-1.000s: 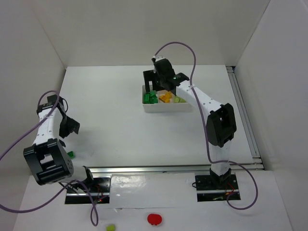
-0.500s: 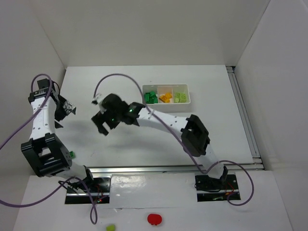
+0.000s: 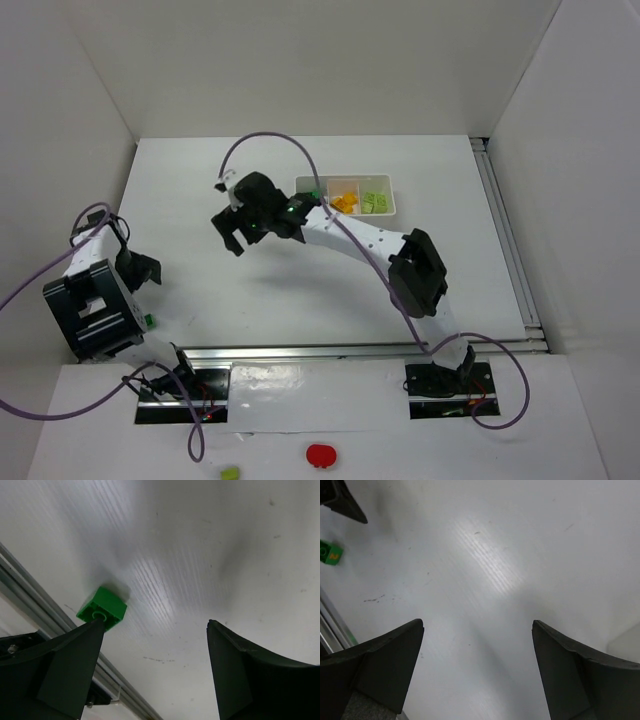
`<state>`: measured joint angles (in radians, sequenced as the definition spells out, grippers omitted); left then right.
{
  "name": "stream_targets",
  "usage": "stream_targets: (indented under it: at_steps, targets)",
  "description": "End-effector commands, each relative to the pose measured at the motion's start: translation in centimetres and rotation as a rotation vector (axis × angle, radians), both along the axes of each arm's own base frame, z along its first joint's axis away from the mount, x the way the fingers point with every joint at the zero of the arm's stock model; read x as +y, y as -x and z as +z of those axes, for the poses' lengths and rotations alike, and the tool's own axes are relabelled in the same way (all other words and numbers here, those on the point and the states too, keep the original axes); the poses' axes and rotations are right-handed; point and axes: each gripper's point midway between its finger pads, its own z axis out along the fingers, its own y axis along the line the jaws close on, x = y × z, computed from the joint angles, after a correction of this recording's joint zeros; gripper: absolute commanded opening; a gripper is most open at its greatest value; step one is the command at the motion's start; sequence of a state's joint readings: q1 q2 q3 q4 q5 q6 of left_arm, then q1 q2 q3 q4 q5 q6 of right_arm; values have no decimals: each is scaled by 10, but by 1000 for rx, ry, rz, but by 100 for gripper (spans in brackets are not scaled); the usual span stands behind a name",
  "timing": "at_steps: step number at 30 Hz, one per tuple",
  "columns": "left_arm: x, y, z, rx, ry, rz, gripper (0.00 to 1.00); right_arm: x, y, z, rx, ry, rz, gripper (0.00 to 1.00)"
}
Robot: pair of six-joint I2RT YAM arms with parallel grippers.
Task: Sort the legos into containers by color
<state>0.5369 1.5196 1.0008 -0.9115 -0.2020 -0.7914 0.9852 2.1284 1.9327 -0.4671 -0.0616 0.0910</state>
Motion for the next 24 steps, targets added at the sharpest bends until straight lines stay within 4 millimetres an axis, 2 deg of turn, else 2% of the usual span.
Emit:
stream_targets:
  at_steps: [1,2,4,5,9,20,23,24]
  targets:
    - [9,11,-18,29,-10,97,93,-22,-9,51,-73,-49,-46,96]
    - [11,6,-21,-17,-11,108,93,-29,-12,42,-59,-27,-57,96]
    - [4,12,-28,-34,8,116,94,-37,-16,49,-64,-34,-71,96]
    - [4,14,-31,-33,9,116,94,-39,-15,42,-53,-18,-71,96]
    - [5,19,-31,-53,0,150,97,-50,-27,41,-48,-10,-100,96]
    - [13,5,-25,-119,5,124,99,-51,-26,34,-38,5,-100,96]
    - [8,-1,-24,-148,36,102,97,-50,-27,25,-24,24,-100,96]
    - [6,-2,-24,-154,47,90,97,-49,-28,29,-30,16,-100,96]
